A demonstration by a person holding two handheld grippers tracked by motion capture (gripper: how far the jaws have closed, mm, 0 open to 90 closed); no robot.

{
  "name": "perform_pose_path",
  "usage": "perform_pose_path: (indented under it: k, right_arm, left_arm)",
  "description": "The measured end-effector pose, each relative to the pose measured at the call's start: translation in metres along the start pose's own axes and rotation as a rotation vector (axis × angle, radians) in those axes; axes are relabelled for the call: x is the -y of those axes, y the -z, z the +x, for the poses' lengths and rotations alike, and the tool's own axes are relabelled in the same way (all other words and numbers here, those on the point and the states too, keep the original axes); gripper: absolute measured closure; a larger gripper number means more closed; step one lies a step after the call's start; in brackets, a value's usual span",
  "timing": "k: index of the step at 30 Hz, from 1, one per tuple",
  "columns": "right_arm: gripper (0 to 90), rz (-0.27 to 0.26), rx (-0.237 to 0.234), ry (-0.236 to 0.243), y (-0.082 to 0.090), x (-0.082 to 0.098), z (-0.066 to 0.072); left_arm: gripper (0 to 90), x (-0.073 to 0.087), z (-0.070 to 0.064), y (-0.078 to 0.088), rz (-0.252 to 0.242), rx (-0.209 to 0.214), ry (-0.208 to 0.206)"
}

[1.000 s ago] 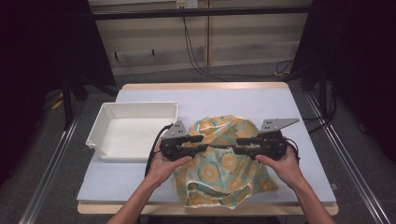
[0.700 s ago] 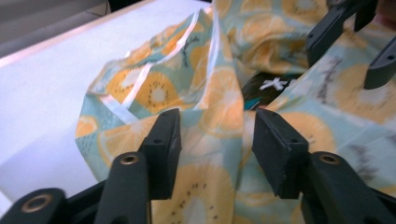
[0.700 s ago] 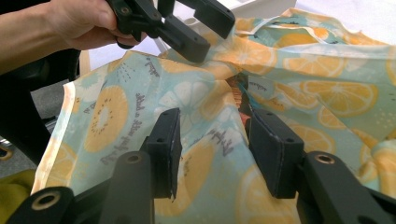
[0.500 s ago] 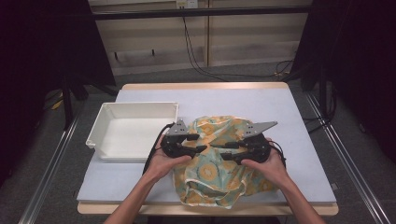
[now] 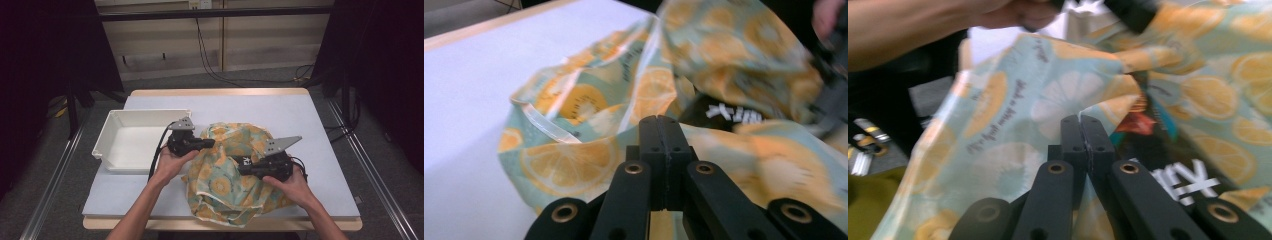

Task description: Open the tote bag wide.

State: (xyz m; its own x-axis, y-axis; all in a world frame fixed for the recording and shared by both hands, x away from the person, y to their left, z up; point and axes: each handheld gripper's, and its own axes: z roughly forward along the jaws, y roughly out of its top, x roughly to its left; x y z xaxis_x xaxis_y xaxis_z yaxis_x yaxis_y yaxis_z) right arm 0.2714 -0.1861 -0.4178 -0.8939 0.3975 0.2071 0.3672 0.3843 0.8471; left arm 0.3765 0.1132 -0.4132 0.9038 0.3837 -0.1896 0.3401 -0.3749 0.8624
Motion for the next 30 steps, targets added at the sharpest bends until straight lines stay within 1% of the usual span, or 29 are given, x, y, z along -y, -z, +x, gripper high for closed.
perform_pose_path:
  k: [1, 2, 4, 5, 6, 7, 9, 10, 11, 12, 13, 15, 16, 17, 18, 19, 20, 21, 22, 23, 24, 25, 26, 27, 28, 30]
  right_arm:
    - [90.0, -0.001, -0.006, 0.011, 0.004, 0.002, 0.004]
    - [90.0, -0.001, -0.006, 0.019, 0.007, 0.005, 0.007]
    - [90.0, -0.01, -0.008, 0.015, 0.015, 0.014, 0.012]
    - [90.0, -0.014, -0.019, 0.007, 0.021, 0.023, 0.015]
    - [90.0, -0.014, -0.019, 0.007, 0.021, 0.023, 0.015]
    - [90.0, -0.01, -0.029, 0.004, 0.027, 0.032, 0.019]
    - [90.0, 0.001, -0.028, 0.008, 0.032, 0.04, 0.022]
    - [90.0, 0.001, -0.028, 0.008, 0.032, 0.04, 0.022]
    - [90.0, 0.008, -0.027, 0.004, 0.037, 0.047, 0.023]
    - [90.0, 0.008, -0.027, 0.004, 0.037, 0.047, 0.023]
    - [90.0, 0.009, -0.028, -0.002, 0.039, 0.051, 0.023]
    - [90.0, 0.013, -0.046, -0.013, 0.043, 0.058, 0.023]
    - [90.0, 0.015, -0.046, -0.018, 0.045, 0.061, 0.022]
    - [90.0, 0.01, -0.054, -0.028, 0.046, 0.065, 0.021]
    - [90.0, 0.01, -0.054, -0.028, 0.046, 0.065, 0.021]
    - [89.5, -0.001, -0.04, -0.031, 0.046, 0.062, 0.02]
    - [86.4, -0.011, -0.033, -0.032, 0.046, 0.06, 0.019]
    - [81.3, -0.017, -0.022, -0.037, 0.046, 0.058, 0.019]
    - [81.3, -0.017, -0.022, -0.037, 0.046, 0.058, 0.019]
    - [75.6, -0.034, -0.003, -0.042, 0.048, 0.052, 0.018]
    - [73.3, -0.043, 0.008, -0.045, 0.049, 0.05, 0.017]
    - [70.5, -0.052, 0.017, -0.047, 0.051, 0.047, 0.016]
    - [70.5, -0.052, 0.017, -0.047, 0.051, 0.047, 0.016]
    - [64.4, -0.071, 0.043, -0.055, 0.054, 0.043, 0.014]
    - [64.4, -0.071, 0.043, -0.055, 0.054, 0.043, 0.014]
    - [61.8, -0.094, 0.074, -0.052, 0.059, 0.036, 0.011]
  left_arm:
    - [90.0, -0.002, 0.002, 0.001, 0.0, -0.011, 0.006]
    - [90.0, -0.003, 0.004, 0.003, -0.008, -0.009, 0.018]
    - [90.0, -0.005, 0.007, 0.005, -0.011, -0.016, 0.027]
    - [90.0, -0.005, 0.012, 0.008, -0.019, -0.025, 0.058]
    - [90.0, -0.005, 0.012, 0.008, -0.019, -0.025, 0.058]
    - [90.0, -0.004, 0.019, 0.009, -0.021, -0.029, 0.087]
    - [90.0, -0.003, 0.026, 0.011, -0.023, -0.04, 0.122]
    - [90.0, -0.003, 0.026, 0.011, -0.023, -0.04, 0.122]
    - [90.0, -0.003, 0.03, 0.012, -0.029, -0.048, 0.133]
    - [90.0, -0.002, 0.034, 0.013, -0.033, -0.05, 0.148]
    - [90.0, -0.002, 0.036, 0.013, -0.035, -0.057, 0.165]
    - [90.0, -0.002, 0.037, 0.014, -0.033, -0.06, 0.159]
    - [90.0, -0.002, 0.037, 0.014, -0.032, -0.073, 0.165]
    - [90.0, -0.001, 0.036, 0.012, -0.023, -0.068, 0.171]
    - [90.0, -0.001, 0.036, 0.012, -0.023, -0.068, 0.171]
    - [90.0, 0.001, 0.032, 0.009, -0.029, -0.047, 0.159]
    - [87.9, 0.001, 0.032, 0.009, -0.029, -0.047, 0.159]
    - [83.9, 0.001, 0.025, 0.008, -0.049, -0.024, 0.14]
    - [79.9, 0.001, 0.025, 0.008, -0.049, -0.024, 0.14]
    - [76.9, -0.001, 0.015, 0.01, -0.047, -0.019, 0.105]
    - [73.3, -0.002, 0.01, 0.012, -0.048, -0.025, 0.093]
    - [69.9, -0.003, 0.005, 0.014, -0.057, -0.019, 0.076]
    - [68.6, -0.003, 0.005, 0.014, -0.057, -0.019, 0.076]
    - [66.7, -0.005, -0.005, 0.019, -0.066, -0.025, 0.042]
    - [65.4, -0.005, -0.005, 0.019, -0.066, -0.025, 0.042]
    - [65.5, -0.008, -0.016, 0.024, -0.079, -0.017, 0.007]
